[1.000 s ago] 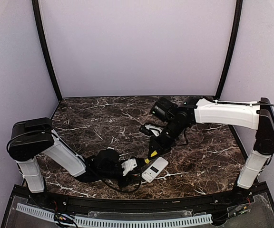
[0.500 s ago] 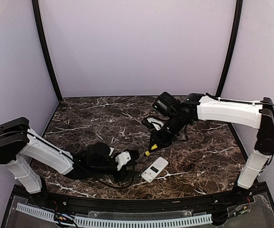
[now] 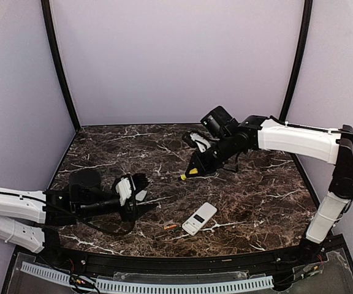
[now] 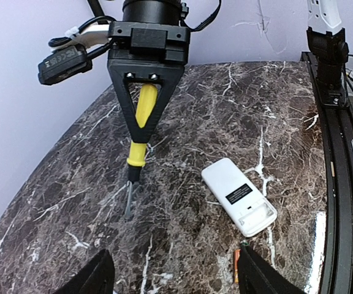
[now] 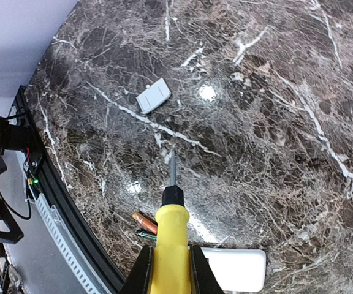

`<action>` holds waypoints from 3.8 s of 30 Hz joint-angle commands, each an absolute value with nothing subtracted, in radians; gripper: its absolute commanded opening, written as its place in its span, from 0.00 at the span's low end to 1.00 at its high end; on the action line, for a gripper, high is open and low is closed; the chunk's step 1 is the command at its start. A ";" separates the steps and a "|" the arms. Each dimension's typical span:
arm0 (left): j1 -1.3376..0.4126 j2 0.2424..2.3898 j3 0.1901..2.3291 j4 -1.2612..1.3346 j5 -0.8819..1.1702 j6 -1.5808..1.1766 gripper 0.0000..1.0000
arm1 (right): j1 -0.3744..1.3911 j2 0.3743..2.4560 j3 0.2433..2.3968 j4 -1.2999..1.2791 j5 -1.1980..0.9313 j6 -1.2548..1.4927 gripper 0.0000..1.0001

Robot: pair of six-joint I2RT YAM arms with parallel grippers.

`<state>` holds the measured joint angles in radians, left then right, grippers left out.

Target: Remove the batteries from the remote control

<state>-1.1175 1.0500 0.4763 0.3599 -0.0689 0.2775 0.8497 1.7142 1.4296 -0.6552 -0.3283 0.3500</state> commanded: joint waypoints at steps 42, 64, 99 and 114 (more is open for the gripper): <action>-1.081 1.276 0.877 0.081 -0.073 0.629 0.44 | 0.874 1.627 1.404 -0.489 -0.683 0.150 0.00; -1.058 1.333 0.892 0.118 -0.087 0.594 0.14 | 0.908 1.653 1.420 -0.474 -0.683 0.162 0.00; -0.844 1.084 0.722 0.016 -0.227 0.296 0.00 | 0.776 1.520 1.335 -0.416 -0.326 0.243 0.88; -0.454 1.131 0.724 -0.126 -0.226 0.041 0.00 | 0.762 1.427 1.215 -0.330 -0.242 0.262 0.99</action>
<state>-0.5304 1.1187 0.7410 -0.0673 -0.2466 0.1318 0.7700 1.4647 1.2499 -0.3847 -0.2749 0.2489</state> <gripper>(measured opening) 0.171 0.986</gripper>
